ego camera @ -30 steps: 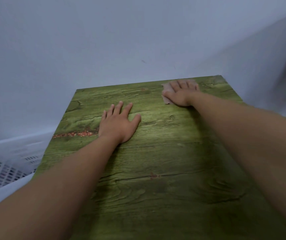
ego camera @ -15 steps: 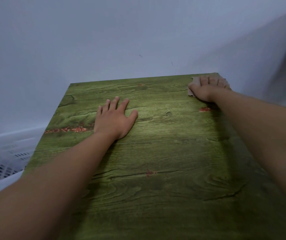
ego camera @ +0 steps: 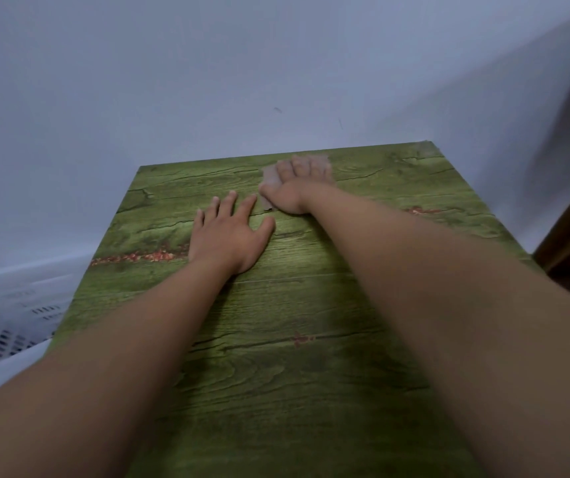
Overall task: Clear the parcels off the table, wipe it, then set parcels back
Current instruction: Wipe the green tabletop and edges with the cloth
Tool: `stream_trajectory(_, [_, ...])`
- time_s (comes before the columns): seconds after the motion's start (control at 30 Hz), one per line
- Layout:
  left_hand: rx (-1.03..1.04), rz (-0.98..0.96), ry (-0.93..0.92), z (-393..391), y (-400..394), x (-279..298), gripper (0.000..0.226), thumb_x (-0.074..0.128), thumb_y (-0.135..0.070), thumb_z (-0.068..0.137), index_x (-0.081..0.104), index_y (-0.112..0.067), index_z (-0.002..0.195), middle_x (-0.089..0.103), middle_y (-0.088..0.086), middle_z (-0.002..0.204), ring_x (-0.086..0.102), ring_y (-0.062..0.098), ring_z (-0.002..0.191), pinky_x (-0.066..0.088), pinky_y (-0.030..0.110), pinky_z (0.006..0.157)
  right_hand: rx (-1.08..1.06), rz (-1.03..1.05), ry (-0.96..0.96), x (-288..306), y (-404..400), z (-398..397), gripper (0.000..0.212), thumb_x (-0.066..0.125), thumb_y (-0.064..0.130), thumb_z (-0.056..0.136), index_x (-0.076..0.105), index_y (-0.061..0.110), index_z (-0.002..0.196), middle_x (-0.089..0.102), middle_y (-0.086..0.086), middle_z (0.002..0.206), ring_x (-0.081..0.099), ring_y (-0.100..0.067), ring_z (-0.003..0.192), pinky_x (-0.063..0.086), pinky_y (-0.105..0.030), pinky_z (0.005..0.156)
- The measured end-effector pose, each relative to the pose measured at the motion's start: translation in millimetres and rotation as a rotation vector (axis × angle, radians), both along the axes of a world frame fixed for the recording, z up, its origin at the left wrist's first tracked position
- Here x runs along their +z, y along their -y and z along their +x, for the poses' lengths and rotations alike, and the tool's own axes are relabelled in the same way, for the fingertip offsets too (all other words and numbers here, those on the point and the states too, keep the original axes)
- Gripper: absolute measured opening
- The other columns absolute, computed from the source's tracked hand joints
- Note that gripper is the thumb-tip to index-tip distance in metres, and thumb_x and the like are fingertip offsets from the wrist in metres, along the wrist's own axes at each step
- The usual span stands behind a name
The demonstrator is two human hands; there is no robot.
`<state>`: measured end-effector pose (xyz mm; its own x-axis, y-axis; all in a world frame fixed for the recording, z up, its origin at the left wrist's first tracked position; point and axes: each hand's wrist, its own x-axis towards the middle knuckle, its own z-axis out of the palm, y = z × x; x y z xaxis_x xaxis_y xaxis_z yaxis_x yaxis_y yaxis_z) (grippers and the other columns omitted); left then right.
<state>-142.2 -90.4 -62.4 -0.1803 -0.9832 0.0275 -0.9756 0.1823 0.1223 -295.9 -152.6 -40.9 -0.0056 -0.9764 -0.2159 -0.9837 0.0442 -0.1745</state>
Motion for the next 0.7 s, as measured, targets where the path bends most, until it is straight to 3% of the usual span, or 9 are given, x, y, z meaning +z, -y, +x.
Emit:
stream_trajectory(0.27, [-0.014, 0.005, -0.008, 3.0, 0.2, 0.7, 0.069, 0.018, -0.069, 0.093, 0.016, -0.036, 0.155, 0.010, -0.001, 0.164, 0.006, 0.024, 0.151, 0.005, 0.046, 0.121, 0.097, 0.000, -0.005, -2.1, -8.5, -24.7, 0.078, 0.014, 0.075, 0.092, -0.003, 0.035, 0.157, -0.013, 0.004, 0.165, -0.012, -0.029, 0.151, -0.009, -0.051, 0.119])
stream_trajectory(0.5, [-0.020, 0.007, 0.001, 3.2, -0.4, 1.4, 0.069, 0.016, -0.069, 0.094, 0.014, -0.036, 0.155, 0.008, 0.000, 0.164, 0.005, 0.024, 0.151, 0.005, 0.046, 0.121, -0.048, -0.034, -0.049, -7.5, -25.3, -119.0, 0.081, 0.006, 0.078, 0.089, -0.005, 0.035, 0.156, -0.009, -0.001, 0.165, -0.008, -0.034, 0.150, -0.005, -0.055, 0.117])
stream_trajectory(0.7, [-0.014, 0.004, 0.002, 1.8, -0.5, 1.5, 0.070, 0.015, -0.069, 0.094, 0.014, -0.035, 0.155, 0.008, 0.000, 0.164, 0.005, 0.024, 0.151, 0.005, 0.047, 0.121, -0.255, 0.018, -0.063, -11.0, -49.3, -194.5, 0.079, 0.011, 0.079, 0.088, -0.004, 0.040, 0.155, -0.010, 0.002, 0.166, -0.007, -0.030, 0.151, -0.003, -0.053, 0.120])
